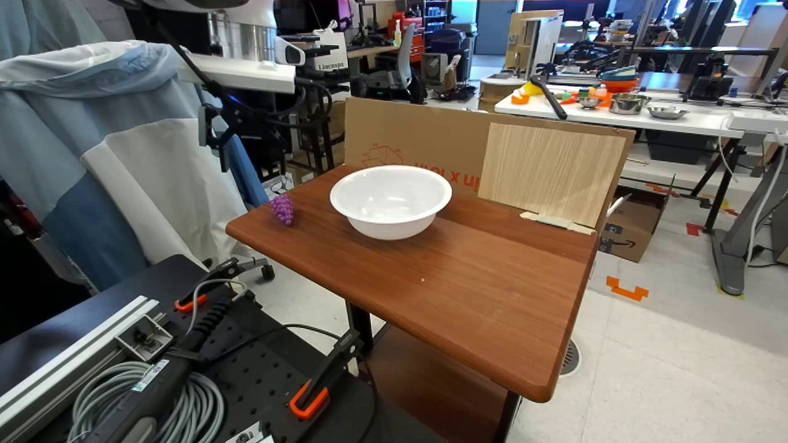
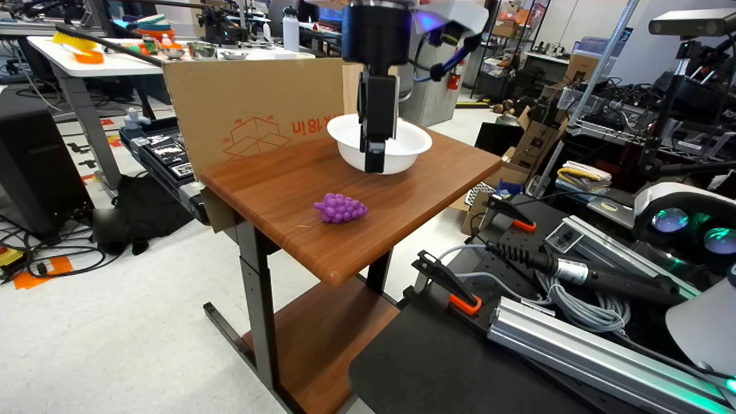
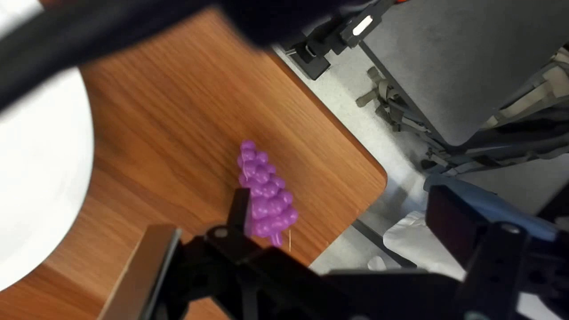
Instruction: Pick up the grapefruit toy and put it in the white bowl
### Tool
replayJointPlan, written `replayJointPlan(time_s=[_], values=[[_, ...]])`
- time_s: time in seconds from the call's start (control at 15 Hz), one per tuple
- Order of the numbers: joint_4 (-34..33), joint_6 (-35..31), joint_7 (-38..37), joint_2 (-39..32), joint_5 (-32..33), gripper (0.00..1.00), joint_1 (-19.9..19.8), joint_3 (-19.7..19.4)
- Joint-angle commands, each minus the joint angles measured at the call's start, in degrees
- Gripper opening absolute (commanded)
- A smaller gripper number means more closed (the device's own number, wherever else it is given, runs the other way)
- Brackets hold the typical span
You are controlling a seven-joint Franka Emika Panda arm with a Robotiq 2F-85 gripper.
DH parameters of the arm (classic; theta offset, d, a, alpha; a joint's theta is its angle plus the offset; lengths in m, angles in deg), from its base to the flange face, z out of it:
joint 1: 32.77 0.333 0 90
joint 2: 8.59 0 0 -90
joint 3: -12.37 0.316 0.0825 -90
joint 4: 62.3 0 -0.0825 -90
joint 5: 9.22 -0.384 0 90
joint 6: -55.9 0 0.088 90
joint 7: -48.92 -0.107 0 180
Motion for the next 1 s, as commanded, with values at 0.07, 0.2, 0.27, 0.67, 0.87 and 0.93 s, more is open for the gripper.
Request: replayJointPlan(time_s=[0.07,0.2,0.27,0.67,0.87,0.93], values=[[3.21,-9.1,4.21,-2.97,-3.99,1.0,-0.73,0.94],[2.31,-11.18,4.37,-5.34,-5.19,1.0,-1.02,1.34],[1.92,-12.02,4.32,-6.3,-5.52,1.0,-1.17,1.58],[-2.92,-13.63,1.38,-11.74,-0.09,1.0,-0.54,1.15],[-6.7,-12.68,-0.07,-14.28,3.03,1.0,-0.35,0.65],[-7.92,-12.36,-0.73,-15.25,3.66,1.0,-0.39,0.56]])
